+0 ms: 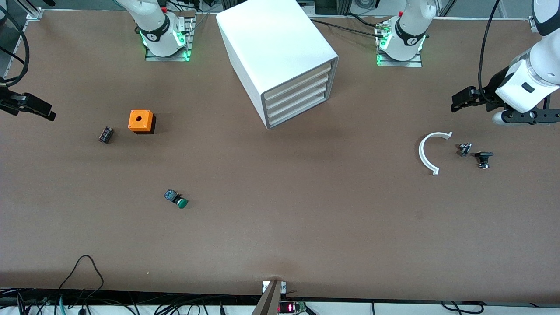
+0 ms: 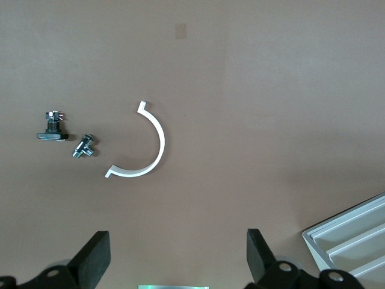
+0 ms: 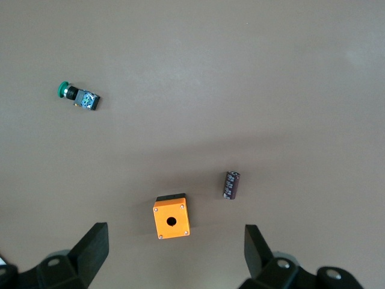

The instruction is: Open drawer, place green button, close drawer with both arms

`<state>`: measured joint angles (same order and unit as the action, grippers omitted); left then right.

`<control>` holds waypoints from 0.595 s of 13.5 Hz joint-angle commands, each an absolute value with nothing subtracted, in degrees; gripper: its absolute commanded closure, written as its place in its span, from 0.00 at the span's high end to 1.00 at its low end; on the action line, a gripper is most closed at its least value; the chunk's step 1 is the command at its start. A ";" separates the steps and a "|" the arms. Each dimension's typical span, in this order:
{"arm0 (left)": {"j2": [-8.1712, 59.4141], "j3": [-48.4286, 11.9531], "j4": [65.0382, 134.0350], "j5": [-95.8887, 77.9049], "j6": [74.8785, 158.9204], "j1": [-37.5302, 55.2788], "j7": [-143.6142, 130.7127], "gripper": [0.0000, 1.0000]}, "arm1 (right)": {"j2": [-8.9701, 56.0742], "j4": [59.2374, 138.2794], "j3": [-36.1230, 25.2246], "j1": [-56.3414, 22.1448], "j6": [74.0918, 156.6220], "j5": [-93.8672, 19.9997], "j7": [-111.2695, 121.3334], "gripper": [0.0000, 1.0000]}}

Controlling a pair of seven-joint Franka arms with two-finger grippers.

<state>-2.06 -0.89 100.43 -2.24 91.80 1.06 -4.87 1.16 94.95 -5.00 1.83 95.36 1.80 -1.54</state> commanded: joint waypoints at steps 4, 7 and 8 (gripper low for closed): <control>-2.37 -1.14 100.28 -1.76 91.14 0.53 -3.95 1.00 | 0.44 95.27 -5.45 1.41 94.31 0.70 -0.44 1.00; -0.18 -1.32 100.11 -3.24 90.88 0.70 -3.87 1.00 | 0.96 95.27 -5.45 1.41 94.66 0.62 -0.53 1.00; 1.48 -1.32 100.11 -5.69 90.27 0.70 -3.87 1.00 | 1.49 95.27 -5.45 1.41 95.01 0.62 -0.53 1.00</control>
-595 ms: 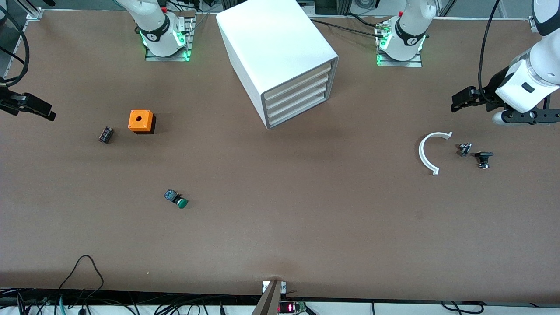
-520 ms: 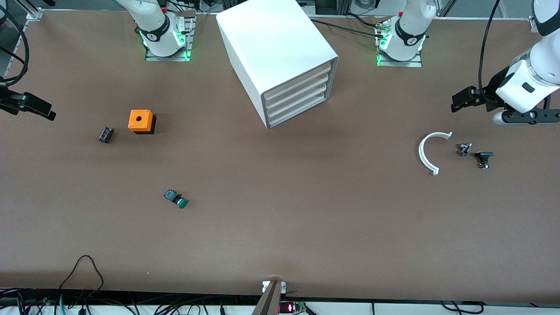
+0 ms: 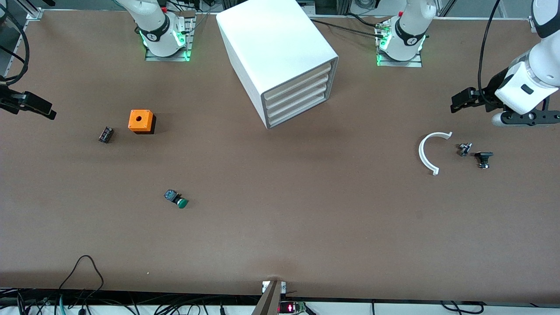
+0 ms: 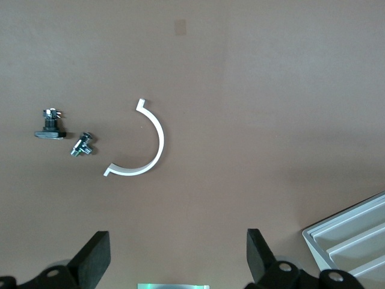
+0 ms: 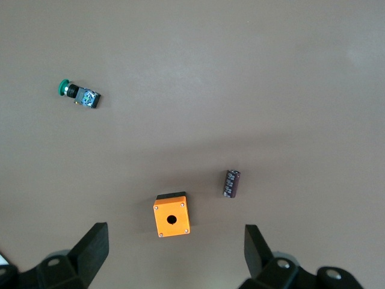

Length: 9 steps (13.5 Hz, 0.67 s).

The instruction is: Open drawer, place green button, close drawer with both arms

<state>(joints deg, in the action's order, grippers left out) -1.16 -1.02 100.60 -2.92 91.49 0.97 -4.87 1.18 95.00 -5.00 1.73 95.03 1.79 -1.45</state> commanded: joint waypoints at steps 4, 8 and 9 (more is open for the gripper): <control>9.12 -1.49 100.11 -16.49 87.55 0.79 -2.64 1.00 | 5.53 95.27 -4.49 0.71 98.16 0.53 -0.53 1.00; 19.66 -2.28 100.20 -28.28 87.27 1.84 -2.29 1.00 | 12.20 95.45 -4.39 -0.52 105.27 -0.52 -0.44 1.00; 21.60 -3.33 100.11 -31.08 87.28 2.37 -2.29 1.00 | 13.78 95.71 -4.31 -1.05 106.42 -1.40 0.08 1.00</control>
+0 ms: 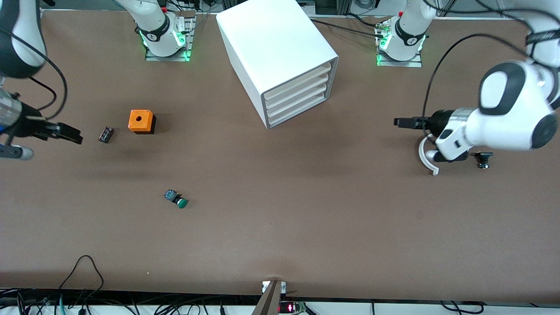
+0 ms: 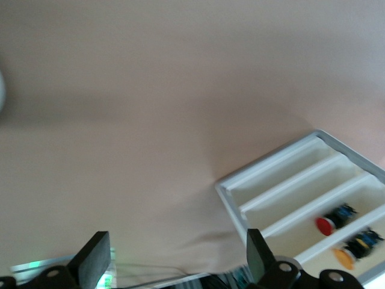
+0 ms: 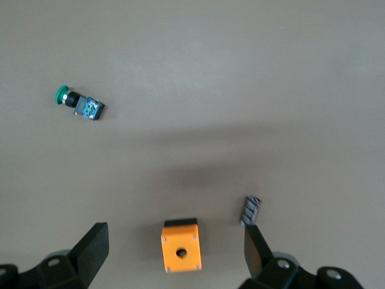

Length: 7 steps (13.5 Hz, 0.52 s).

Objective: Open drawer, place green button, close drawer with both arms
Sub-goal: 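Reach the right gripper to the green button while the left gripper reaches the drawer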

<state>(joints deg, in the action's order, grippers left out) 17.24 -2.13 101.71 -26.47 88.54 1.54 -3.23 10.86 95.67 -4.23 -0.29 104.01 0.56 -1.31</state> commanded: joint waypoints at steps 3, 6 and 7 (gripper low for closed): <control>26.18 -4.04 101.85 -40.40 88.32 6.04 0.33 1.00 | 18.88 96.68 -2.83 -3.69 111.25 -1.49 1.05 1.00; 28.12 -6.14 107.21 -49.63 95.25 8.52 4.73 1.00 | 22.93 96.77 -1.67 -4.39 113.73 -1.32 8.49 1.00; 29.00 -7.11 108.01 -50.44 97.27 8.87 7.70 1.00 | 24.16 96.77 -1.50 -4.48 114.34 -1.32 11.31 1.00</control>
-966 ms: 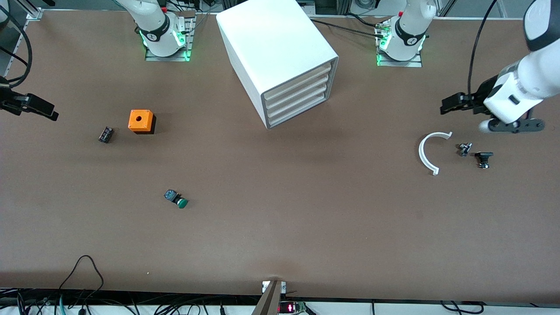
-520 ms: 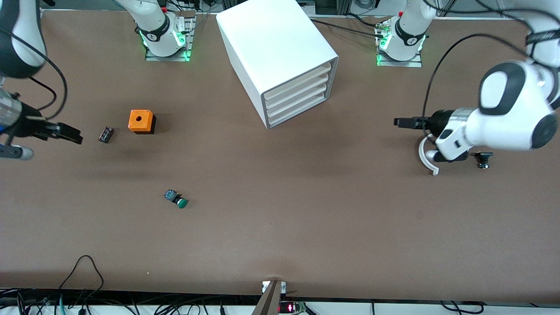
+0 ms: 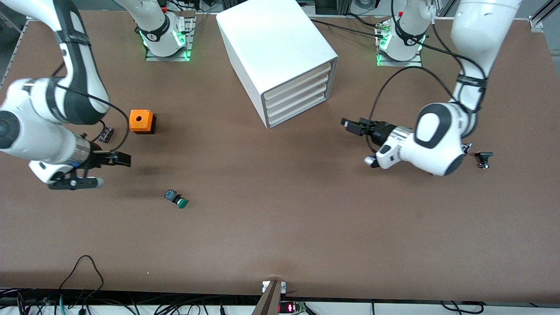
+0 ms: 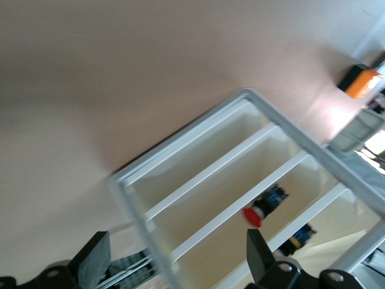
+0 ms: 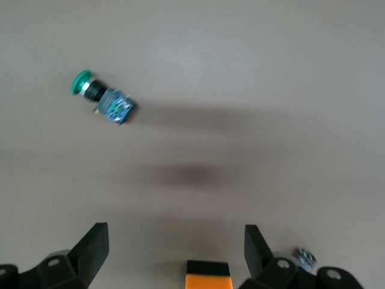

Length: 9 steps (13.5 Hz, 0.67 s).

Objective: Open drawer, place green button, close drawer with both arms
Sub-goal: 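Reach the right gripper to the green button while the left gripper reaches the drawer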

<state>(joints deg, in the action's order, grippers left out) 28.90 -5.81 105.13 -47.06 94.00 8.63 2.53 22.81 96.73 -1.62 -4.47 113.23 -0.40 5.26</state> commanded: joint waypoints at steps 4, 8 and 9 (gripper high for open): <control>31.90 -9.74 113.45 -57.55 102.12 11.77 19.66 1.00 | 29.60 96.86 -1.41 -6.76 122.93 -1.41 30.03 1.00; 34.36 -13.44 116.89 -57.83 105.82 12.21 23.29 0.99 | 34.97 96.42 0.60 -8.61 133.05 -1.49 40.59 1.00; 34.54 -13.53 117.42 -57.75 105.82 12.30 23.38 0.99 | 35.68 96.42 1.05 -8.70 133.85 -1.49 40.78 1.00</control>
